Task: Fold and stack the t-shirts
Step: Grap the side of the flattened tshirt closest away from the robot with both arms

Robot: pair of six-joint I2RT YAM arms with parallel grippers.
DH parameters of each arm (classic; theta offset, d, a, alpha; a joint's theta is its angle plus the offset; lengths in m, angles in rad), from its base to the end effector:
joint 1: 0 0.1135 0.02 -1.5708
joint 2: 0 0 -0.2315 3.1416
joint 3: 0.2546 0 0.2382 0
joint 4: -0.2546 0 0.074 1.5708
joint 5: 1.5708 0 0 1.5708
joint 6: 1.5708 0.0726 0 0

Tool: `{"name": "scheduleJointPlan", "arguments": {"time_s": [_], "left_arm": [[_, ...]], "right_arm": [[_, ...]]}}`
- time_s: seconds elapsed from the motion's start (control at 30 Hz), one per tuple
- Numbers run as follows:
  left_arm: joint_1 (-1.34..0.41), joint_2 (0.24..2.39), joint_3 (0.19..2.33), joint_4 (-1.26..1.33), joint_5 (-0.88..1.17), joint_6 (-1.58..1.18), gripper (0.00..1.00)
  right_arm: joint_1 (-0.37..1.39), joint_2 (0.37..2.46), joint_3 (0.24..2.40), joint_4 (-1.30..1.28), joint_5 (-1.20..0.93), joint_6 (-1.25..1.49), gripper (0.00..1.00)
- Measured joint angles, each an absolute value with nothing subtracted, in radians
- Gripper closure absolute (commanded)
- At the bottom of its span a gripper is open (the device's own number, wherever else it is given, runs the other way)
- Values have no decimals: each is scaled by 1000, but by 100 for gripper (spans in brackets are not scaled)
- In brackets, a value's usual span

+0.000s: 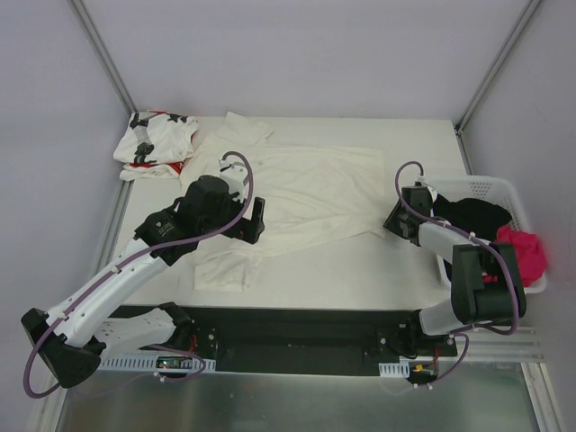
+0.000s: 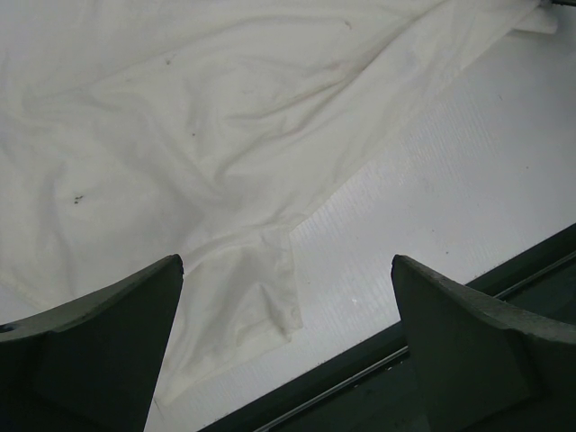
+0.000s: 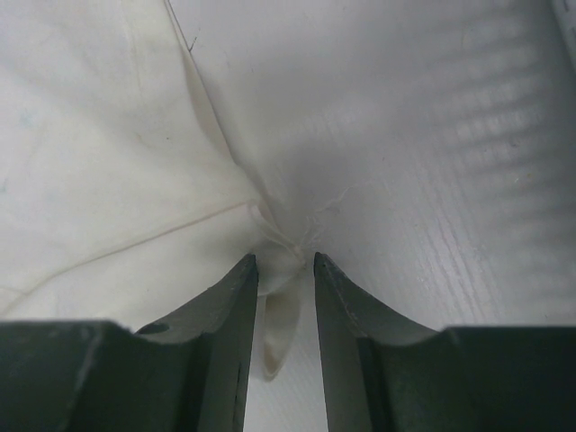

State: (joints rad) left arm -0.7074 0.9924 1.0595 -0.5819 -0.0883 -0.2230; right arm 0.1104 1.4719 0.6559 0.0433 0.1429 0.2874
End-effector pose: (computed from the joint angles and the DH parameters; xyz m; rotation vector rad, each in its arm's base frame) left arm 0.1917 -0.1555 0.3106 0.4549 2.0689 -0.4704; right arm 0.3025 0.0231 0.1152 0.2763 2.3174 0.0307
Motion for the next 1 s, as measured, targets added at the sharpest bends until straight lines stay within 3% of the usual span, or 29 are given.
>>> {"name": "scheduleJointPlan", "arguments": {"time_s": [1.0], "left_arm": [[-707, 1021, 1075, -582, -88, -223, 1]], "right_arm": [[107, 1507, 694, 40, 144, 292, 78]]}}
